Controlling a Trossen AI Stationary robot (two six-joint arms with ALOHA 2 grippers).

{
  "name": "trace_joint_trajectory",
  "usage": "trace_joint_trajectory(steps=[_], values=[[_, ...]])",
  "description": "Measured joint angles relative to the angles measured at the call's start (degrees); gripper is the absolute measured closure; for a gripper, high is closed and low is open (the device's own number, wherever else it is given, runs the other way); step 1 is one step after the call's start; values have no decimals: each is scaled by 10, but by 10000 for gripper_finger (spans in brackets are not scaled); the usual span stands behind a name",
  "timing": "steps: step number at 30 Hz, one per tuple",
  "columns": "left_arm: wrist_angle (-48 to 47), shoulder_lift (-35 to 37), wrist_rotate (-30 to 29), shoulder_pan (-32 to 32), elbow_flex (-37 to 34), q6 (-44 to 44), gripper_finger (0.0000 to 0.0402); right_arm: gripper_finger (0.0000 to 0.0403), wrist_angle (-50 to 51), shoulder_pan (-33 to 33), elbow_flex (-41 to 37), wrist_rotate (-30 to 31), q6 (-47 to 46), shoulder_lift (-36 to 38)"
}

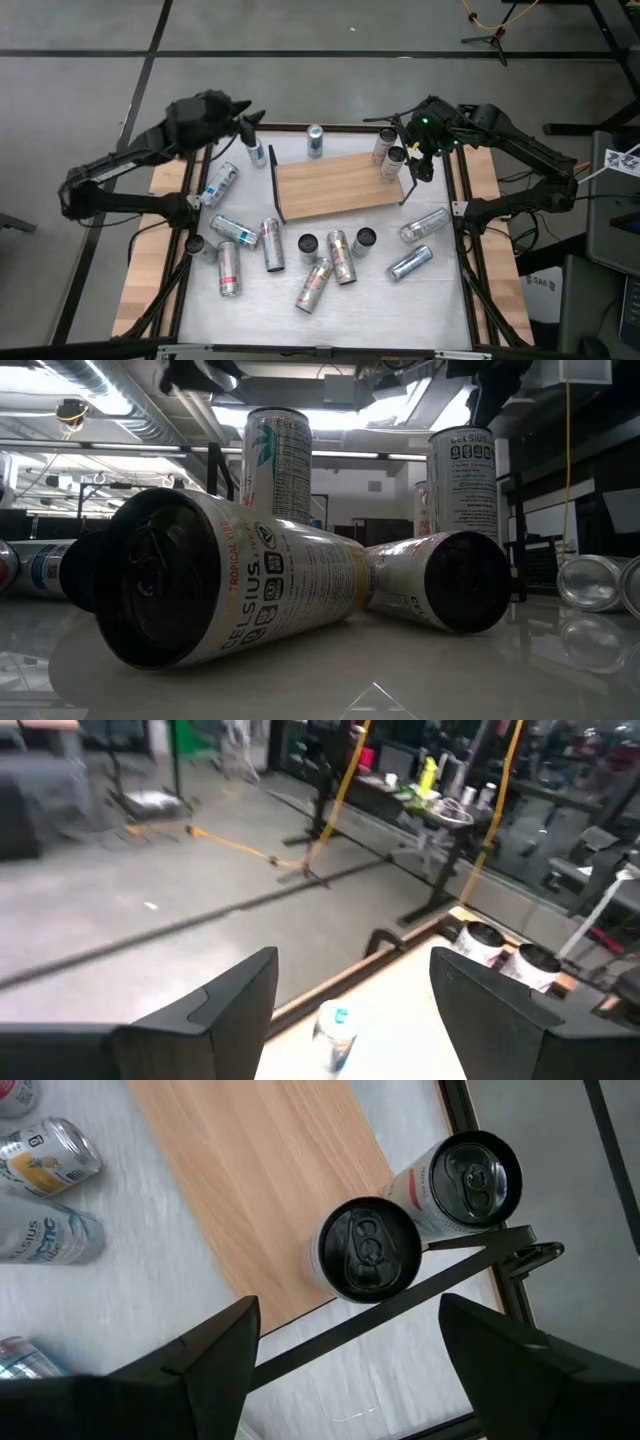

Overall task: Place canned beverage on shelf
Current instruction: Put the blue soda can on the shelf

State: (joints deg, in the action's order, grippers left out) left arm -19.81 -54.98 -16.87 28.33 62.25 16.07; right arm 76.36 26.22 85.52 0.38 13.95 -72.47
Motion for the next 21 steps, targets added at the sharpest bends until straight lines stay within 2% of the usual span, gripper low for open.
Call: trace_joint_trajectory(steps=[4,10,15,21], values=[[19,-69,102,68,20,1,147,100,0,0,0,0,0,0],[35,-209,206,109,80,-1,147,100,0,0,0,0,0,0],[32,-327,248,115,167,-2,147,100,0,0,0,0,0,0],[-1,-424,249,104,244,-31,147,100,0,0,0,0,0,0]])
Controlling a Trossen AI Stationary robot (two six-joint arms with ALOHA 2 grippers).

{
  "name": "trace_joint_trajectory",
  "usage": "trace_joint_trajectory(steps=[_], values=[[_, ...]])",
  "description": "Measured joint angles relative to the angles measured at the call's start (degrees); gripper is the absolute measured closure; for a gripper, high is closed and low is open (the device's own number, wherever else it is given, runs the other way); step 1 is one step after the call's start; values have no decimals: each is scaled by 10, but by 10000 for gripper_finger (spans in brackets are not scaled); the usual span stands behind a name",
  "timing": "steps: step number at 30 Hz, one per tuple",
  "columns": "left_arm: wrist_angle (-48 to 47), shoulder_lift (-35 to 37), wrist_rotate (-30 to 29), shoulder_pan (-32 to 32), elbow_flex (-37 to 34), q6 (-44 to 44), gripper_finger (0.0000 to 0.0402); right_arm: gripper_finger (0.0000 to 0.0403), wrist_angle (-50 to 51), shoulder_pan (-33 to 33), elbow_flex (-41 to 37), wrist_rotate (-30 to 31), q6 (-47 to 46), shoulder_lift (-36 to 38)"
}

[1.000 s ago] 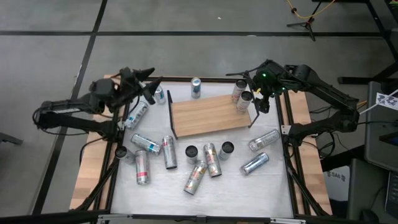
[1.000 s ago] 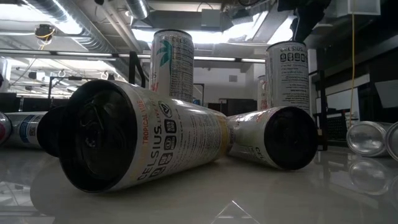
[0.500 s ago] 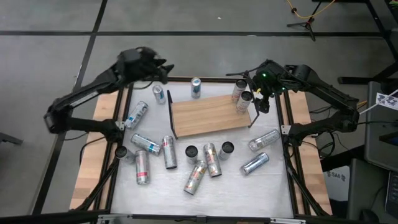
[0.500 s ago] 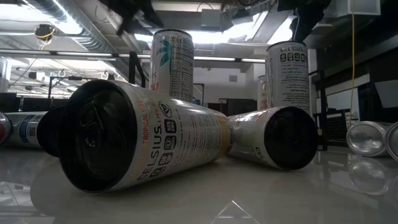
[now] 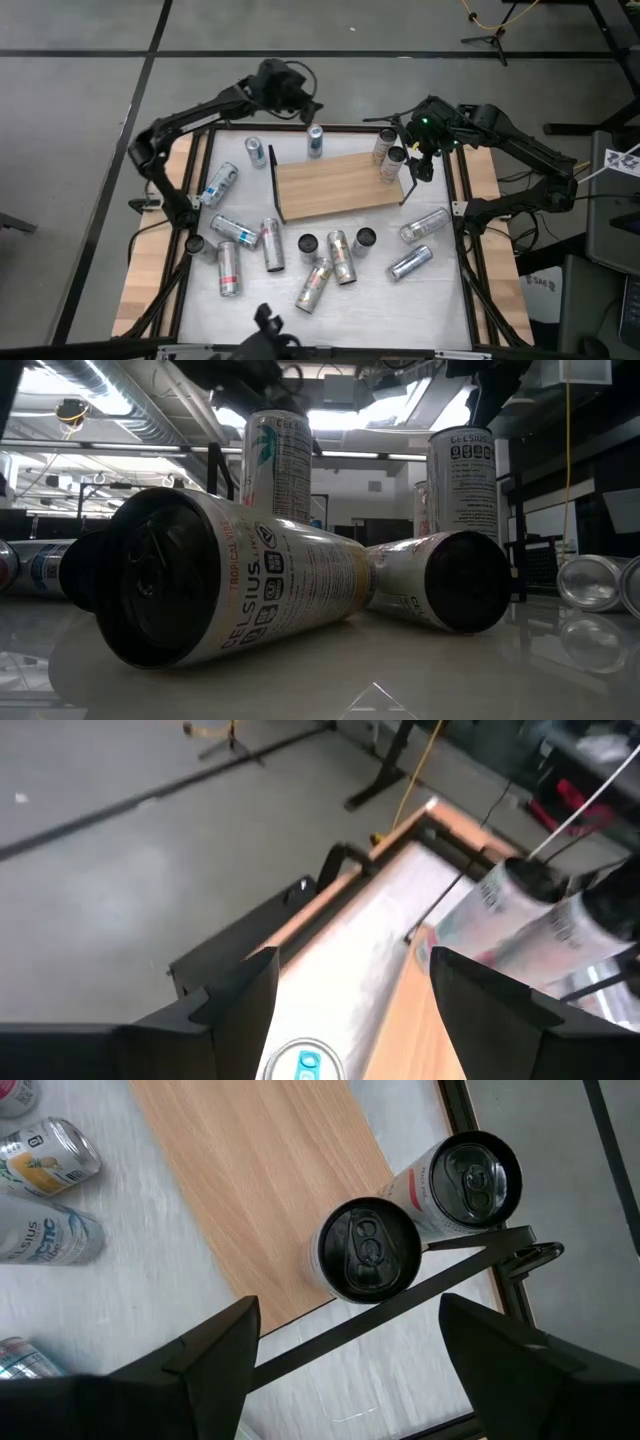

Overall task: Place canned beverage on shelf
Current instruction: Put the blue soda can on the shelf

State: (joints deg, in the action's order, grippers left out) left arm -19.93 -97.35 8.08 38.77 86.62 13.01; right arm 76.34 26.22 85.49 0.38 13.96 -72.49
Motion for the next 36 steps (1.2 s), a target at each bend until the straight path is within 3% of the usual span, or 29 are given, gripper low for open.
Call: trace_joint_trajectory(steps=[6,15,36], values=[[-31,-40,-2,-13,9,-12,147,100,0,0,0,0,0,0],[-76,-55,-80,-35,3,-47,147,100,0,0,0,0,0,0],[-83,-55,-106,-56,-33,-42,147,100,0,0,0,0,0,0]])
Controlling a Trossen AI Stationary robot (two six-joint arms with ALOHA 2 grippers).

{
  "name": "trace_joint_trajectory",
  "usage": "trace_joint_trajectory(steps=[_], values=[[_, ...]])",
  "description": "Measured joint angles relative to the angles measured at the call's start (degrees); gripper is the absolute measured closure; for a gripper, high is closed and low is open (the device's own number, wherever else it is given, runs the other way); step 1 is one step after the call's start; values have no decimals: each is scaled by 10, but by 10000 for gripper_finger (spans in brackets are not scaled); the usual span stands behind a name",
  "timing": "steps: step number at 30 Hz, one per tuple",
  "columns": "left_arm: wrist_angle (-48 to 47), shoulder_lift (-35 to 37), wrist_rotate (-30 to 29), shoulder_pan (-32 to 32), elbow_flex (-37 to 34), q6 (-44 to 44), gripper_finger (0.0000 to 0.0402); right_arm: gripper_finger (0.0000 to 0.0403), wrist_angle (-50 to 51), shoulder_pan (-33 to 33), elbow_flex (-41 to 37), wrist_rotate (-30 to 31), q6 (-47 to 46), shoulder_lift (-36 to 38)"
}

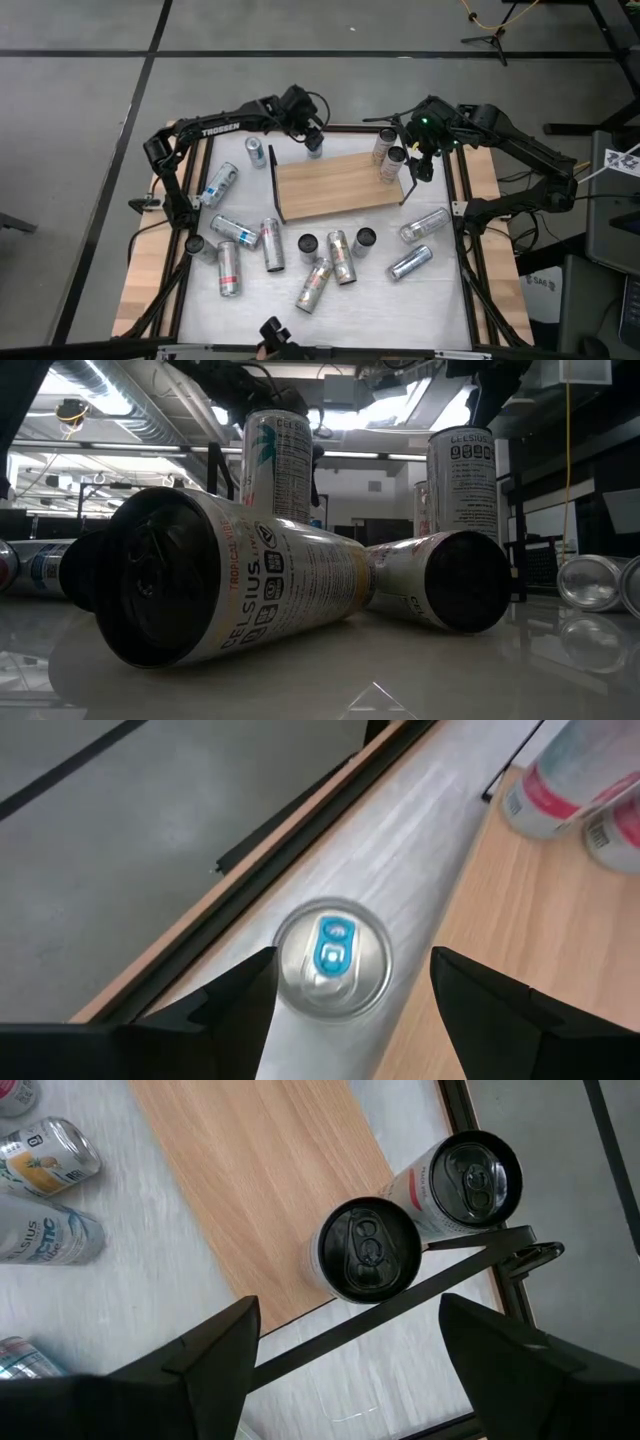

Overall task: Place canned beverage on shelf
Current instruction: Put the blue soda can on the shelf

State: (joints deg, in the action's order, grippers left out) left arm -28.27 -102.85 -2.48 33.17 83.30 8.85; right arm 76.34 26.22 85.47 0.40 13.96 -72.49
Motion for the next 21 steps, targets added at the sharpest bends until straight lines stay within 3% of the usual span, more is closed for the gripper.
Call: trace_joint_trajectory(steps=[21], values=[[49,-1,2,-4,-34,0,147,100,0,0,0,0,0,0]])
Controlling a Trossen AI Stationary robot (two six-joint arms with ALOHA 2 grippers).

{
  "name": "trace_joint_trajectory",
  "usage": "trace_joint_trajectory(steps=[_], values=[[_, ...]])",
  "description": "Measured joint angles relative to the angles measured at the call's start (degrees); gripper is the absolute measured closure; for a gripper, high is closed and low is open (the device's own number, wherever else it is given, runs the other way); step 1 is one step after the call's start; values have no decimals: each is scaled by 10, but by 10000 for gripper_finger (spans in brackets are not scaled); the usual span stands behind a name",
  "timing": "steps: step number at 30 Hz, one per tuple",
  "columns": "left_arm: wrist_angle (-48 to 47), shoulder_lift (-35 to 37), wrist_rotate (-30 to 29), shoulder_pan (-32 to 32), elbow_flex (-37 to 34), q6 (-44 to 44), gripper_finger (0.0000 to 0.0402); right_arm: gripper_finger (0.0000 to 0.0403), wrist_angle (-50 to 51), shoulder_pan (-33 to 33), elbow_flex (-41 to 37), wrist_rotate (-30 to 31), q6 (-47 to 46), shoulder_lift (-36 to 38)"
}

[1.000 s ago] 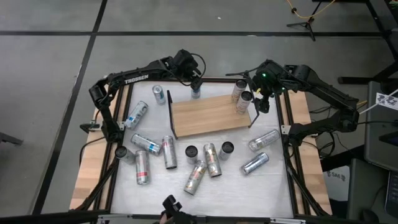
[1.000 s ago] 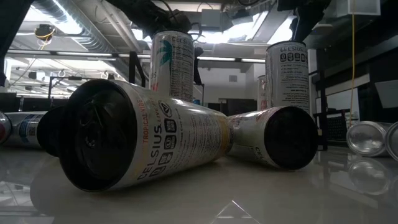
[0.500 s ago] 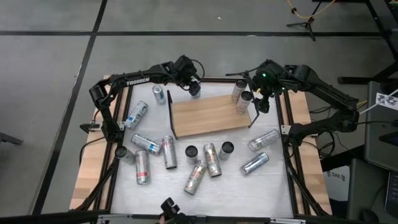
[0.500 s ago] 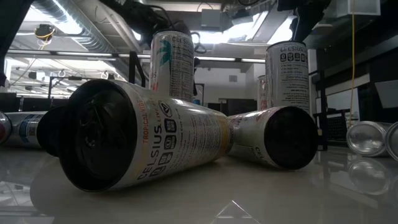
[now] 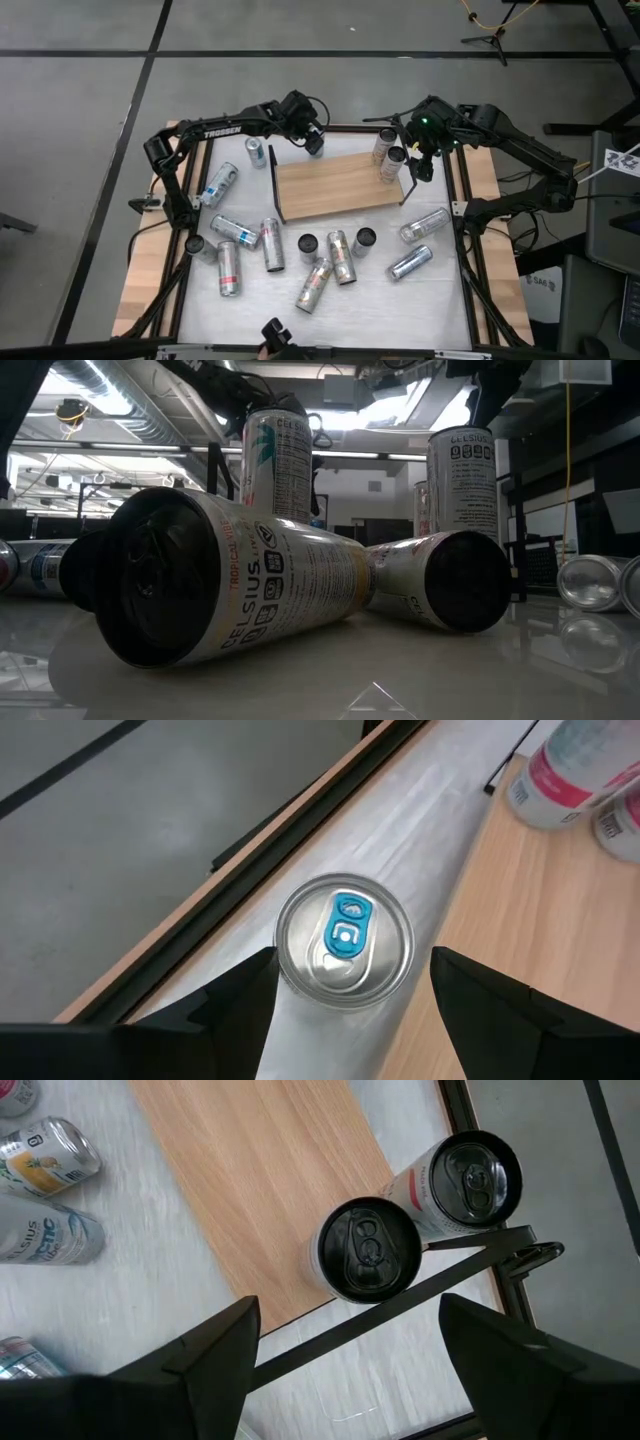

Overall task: Place canned beverage on shelf
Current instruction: Put the blue soda can on the shelf

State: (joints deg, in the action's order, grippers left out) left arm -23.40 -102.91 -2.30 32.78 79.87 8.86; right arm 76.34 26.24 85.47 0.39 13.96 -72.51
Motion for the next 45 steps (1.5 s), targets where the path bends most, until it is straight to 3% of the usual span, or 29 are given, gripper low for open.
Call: trace_joint_trajectory(steps=[23,33,45], values=[[36,0,-16,-2,0,-20,147,100,0,0,0,0,0,0],[50,-45,-47,-11,3,-40,147,100,0,0,0,0,0,0],[45,-45,-51,-21,2,-62,147,100,0,0,-1,0,0,0]])
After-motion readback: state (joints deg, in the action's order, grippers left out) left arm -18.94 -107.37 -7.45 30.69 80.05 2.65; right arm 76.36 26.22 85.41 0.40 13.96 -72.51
